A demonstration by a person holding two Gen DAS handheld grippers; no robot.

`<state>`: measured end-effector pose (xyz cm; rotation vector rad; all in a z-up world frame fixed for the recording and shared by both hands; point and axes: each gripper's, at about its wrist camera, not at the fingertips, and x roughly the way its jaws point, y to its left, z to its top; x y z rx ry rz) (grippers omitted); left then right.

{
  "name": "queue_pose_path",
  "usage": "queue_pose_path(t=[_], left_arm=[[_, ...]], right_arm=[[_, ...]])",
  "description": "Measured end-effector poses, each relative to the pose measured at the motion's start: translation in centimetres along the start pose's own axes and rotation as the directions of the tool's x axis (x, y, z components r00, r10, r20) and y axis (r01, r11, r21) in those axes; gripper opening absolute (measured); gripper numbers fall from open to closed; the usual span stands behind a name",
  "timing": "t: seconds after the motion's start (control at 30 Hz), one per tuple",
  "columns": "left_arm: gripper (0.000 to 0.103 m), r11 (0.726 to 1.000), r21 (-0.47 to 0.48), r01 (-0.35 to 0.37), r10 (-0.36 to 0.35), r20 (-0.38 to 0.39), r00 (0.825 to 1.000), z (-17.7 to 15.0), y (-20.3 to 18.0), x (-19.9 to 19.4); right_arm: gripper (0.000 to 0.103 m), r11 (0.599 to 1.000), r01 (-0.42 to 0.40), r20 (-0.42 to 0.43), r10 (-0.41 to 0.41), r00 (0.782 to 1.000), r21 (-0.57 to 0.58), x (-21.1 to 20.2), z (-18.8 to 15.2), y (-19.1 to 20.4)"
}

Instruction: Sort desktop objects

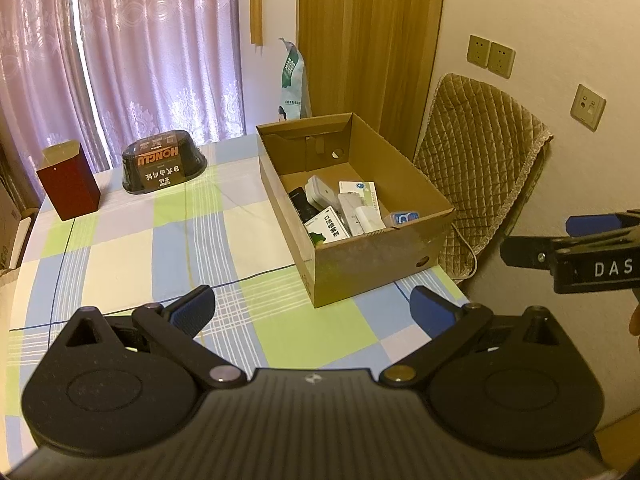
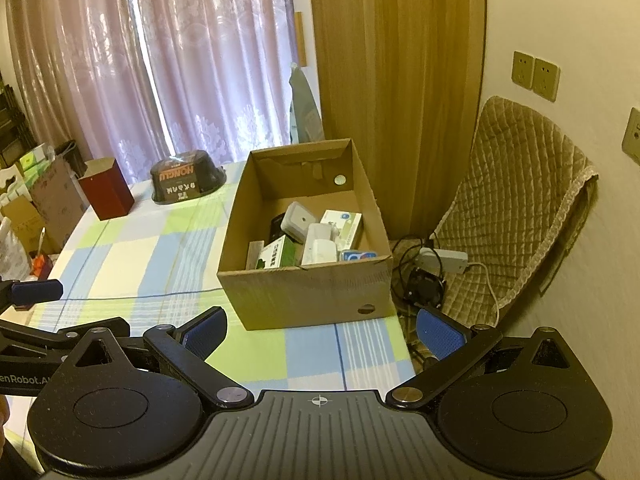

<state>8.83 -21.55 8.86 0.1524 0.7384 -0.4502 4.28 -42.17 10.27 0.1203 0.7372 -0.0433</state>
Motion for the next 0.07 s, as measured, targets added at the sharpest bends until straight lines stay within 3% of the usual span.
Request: queue_pose_path(t=[0.07], left_arm=[[0.102, 1.000, -0.005, 0.003, -0.002, 0.008, 1.000, -0.14, 0.04, -0.02]], right_arm=[[0.103, 1.000, 0.000, -0.002, 0.000, 1.000, 0.002, 0.07, -0.14, -0.02]])
